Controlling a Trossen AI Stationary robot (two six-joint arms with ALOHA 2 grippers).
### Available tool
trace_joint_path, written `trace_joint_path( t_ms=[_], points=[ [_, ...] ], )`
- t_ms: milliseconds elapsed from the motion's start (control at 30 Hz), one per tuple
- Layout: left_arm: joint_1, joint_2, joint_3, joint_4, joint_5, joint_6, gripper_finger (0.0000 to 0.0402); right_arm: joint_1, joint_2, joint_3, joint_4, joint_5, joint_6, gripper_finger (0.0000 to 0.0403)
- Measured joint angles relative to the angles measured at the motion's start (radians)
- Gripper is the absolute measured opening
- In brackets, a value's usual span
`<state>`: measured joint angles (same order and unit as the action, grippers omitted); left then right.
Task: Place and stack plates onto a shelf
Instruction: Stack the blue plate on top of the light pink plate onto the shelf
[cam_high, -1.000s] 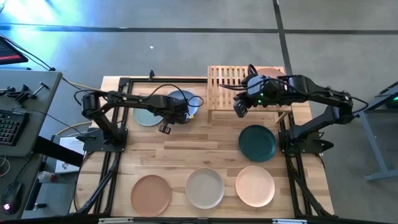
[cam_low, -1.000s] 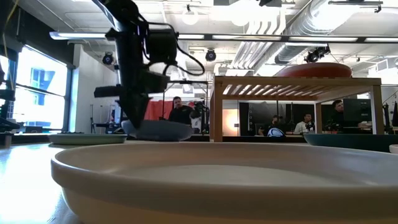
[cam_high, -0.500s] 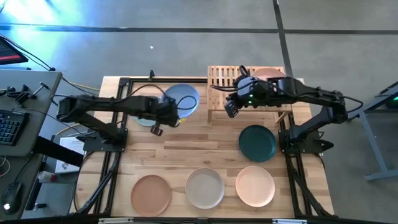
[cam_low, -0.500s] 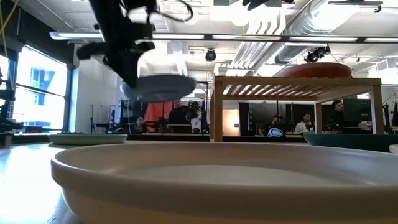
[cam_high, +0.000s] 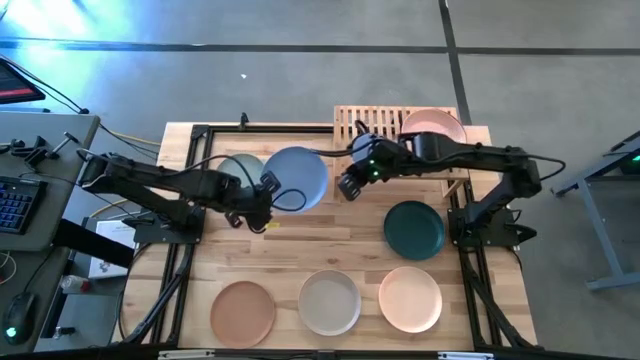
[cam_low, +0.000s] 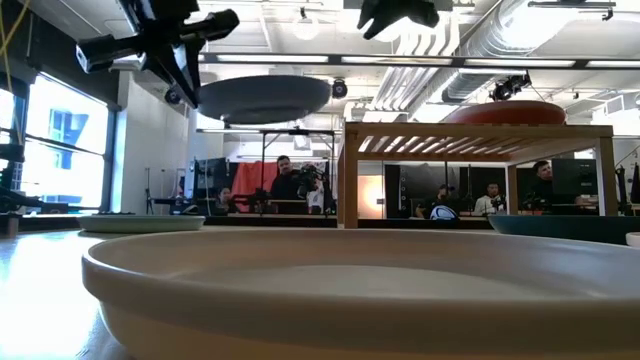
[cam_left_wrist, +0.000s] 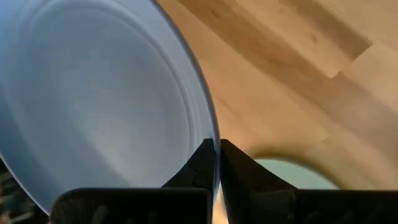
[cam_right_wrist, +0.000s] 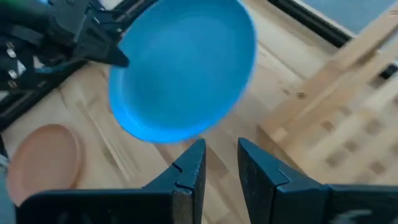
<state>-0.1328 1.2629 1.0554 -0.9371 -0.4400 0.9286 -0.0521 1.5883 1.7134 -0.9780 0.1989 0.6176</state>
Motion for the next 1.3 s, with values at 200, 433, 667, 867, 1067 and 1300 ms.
trace_joint_path(
  t_ms=[200, 433, 667, 867, 1067, 1300],
  points=[
    [-0.007, 0.000, 0.000, 0.000, -0.079, 0.065, 0.0001, 0.000, 0.049, 0.000, 0.024, -0.005, -0.028, 0.0071],
    [-0.007, 0.000, 0.000, 0.007, -0.108, 0.109, 0.0001, -0.020, 0.095, 0.000, 0.022, -0.002, -0.042, 0.0071],
    [-0.006, 0.000, 0.000, 0.008, -0.127, 0.121, 0.0001, -0.051, 0.099, 0.000, 0.026, 0.029, -0.058, 0.0071],
    [-0.006, 0.000, 0.000, 0.008, -0.126, 0.090, 0.0001, -0.094, 0.099, 0.000, 0.059, -0.103, -0.161, 0.0071],
    [-0.006, 0.000, 0.000, 0.007, -0.126, 0.078, 0.0001, -0.116, 0.099, 0.000, 0.123, -0.048, -0.219, 0.0071],
    [-0.006, 0.000, 0.000, 0.007, -0.131, 0.111, 0.0001, -0.140, 0.099, 0.000, 0.122, -0.034, -0.197, 0.0071]
  ],
)
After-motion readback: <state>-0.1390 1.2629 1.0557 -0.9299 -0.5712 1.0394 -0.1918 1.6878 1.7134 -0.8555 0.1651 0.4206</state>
